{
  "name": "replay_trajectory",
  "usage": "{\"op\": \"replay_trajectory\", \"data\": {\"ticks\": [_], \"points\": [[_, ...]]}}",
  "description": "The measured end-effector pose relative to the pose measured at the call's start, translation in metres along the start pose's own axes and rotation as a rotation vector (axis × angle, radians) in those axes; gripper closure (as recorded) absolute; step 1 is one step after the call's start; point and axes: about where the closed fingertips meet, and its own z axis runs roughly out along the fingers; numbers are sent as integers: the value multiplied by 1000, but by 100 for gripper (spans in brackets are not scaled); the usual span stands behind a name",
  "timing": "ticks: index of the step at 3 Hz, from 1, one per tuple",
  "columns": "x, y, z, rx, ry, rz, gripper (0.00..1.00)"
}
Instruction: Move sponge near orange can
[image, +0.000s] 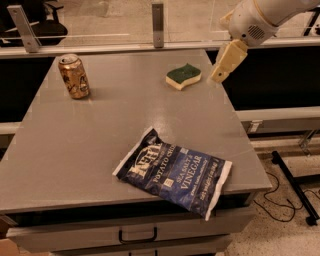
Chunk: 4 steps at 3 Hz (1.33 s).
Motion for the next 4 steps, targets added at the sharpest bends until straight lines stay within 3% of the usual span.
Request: {"op": "replay_trajectory", "data": {"ticks": [2,4], "points": [[1,0,2,4,-21,14,0],[10,-36,84,9,-154,194,0]]}}
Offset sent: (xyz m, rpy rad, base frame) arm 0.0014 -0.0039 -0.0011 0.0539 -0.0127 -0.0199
